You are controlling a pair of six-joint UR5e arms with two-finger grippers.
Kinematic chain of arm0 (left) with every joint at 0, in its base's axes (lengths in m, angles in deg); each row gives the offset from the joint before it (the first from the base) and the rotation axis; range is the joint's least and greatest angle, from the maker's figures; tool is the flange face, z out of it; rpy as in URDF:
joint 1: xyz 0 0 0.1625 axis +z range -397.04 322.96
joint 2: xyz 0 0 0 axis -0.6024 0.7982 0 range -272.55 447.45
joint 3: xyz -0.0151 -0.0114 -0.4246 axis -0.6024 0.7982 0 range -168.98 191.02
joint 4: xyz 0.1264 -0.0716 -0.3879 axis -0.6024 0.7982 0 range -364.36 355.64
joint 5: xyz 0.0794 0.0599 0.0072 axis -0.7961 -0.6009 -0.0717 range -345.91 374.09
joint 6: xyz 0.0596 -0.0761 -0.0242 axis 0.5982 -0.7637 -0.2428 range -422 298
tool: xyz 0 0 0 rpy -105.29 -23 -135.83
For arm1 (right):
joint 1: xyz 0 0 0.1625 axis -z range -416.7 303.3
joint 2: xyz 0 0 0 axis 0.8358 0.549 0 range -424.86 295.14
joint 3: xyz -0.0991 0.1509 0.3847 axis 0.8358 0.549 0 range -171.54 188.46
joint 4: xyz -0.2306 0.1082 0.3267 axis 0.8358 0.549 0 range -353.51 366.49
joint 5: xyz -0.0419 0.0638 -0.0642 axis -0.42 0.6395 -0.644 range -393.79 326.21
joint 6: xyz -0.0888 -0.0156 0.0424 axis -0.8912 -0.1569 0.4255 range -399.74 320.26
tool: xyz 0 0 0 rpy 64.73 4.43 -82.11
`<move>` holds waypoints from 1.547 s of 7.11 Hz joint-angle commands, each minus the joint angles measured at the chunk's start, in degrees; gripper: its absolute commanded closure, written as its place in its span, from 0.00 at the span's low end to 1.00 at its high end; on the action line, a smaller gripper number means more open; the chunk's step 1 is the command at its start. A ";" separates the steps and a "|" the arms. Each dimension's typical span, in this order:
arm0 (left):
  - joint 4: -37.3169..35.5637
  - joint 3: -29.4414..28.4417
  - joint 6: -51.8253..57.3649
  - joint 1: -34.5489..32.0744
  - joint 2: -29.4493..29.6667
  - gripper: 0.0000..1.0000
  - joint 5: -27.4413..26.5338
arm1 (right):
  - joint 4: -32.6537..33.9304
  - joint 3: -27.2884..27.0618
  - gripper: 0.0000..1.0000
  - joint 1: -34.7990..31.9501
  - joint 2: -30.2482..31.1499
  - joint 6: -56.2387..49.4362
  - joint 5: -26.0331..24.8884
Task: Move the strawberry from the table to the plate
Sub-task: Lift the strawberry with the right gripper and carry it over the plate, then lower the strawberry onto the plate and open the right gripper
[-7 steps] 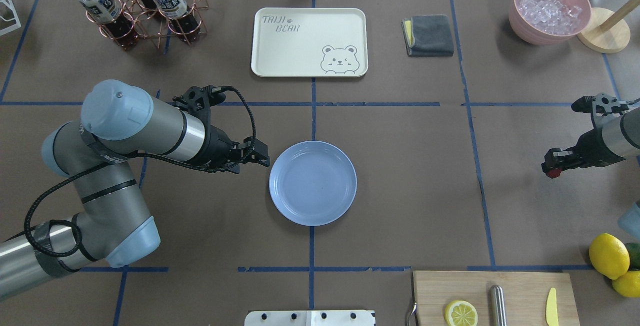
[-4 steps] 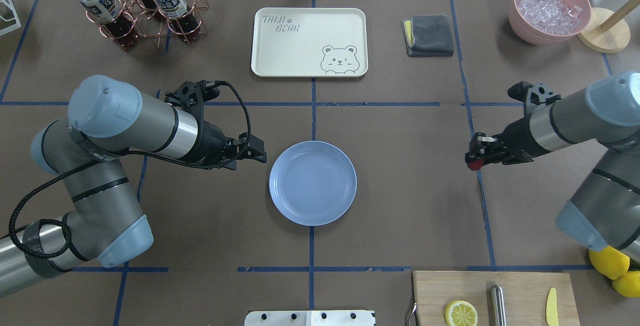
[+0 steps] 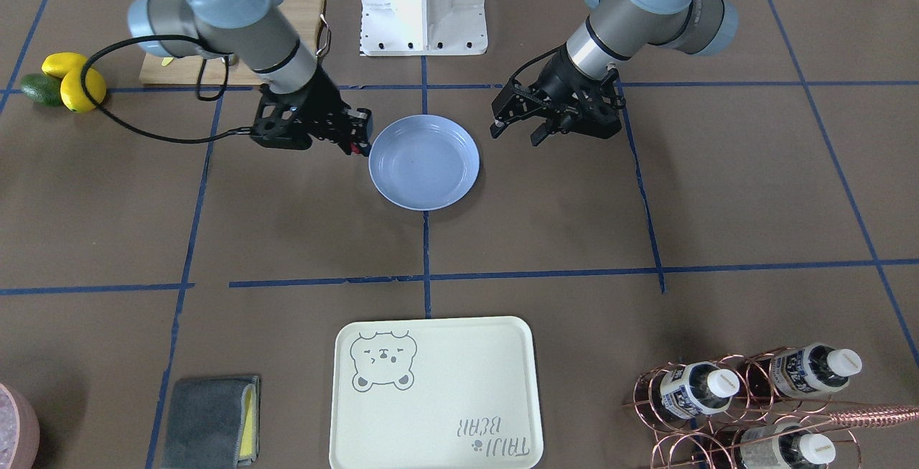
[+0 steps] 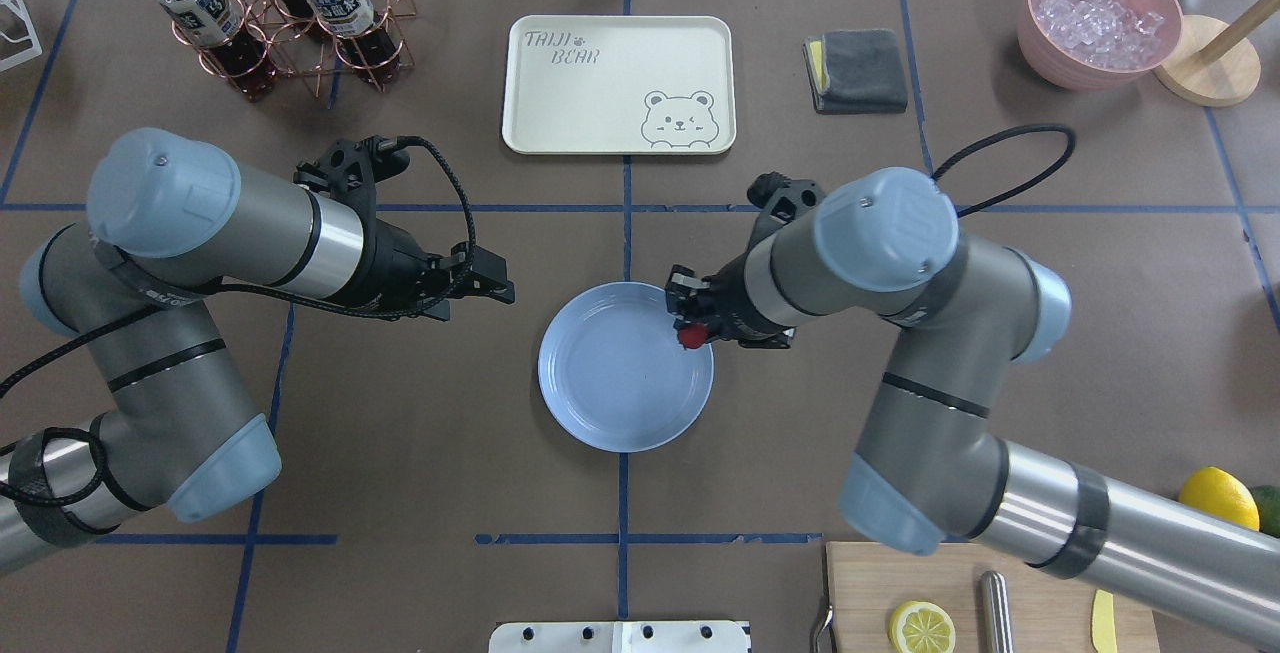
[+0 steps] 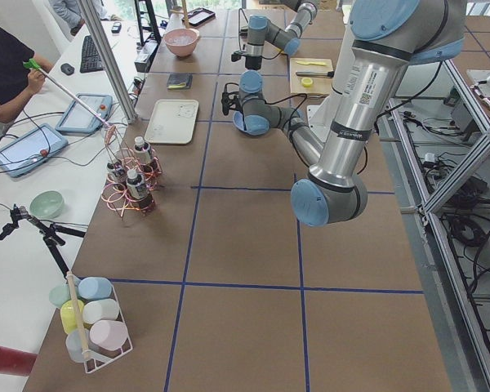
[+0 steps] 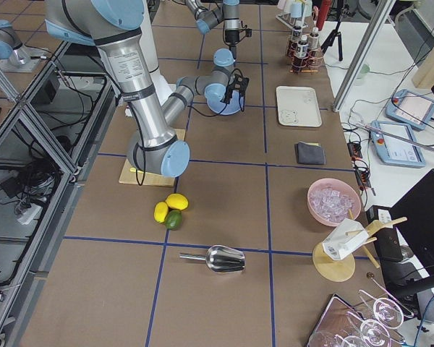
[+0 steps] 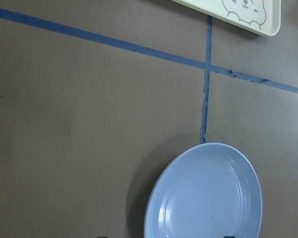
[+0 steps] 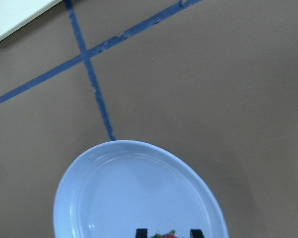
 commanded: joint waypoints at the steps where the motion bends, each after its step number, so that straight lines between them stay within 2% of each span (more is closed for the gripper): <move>1: 0.08 0.65 0.00 -0.15 -0.21 0.14 0.00 | 2.20 9.18 1.00 2.93 -9.83 5.24 -3.52; 4: 0.16 0.66 0.00 -0.15 -0.30 0.12 0.00 | 2.55 11.59 1.00 4.34 -9.17 4.66 -5.54; 6: 0.16 0.66 0.00 -0.15 -0.30 0.12 0.00 | 5.80 11.59 1.00 4.87 -9.25 4.48 -5.63; 11: 0.08 0.57 0.00 -0.15 -0.30 0.12 0.00 | 5.89 12.65 1.00 5.75 -9.43 4.39 -6.34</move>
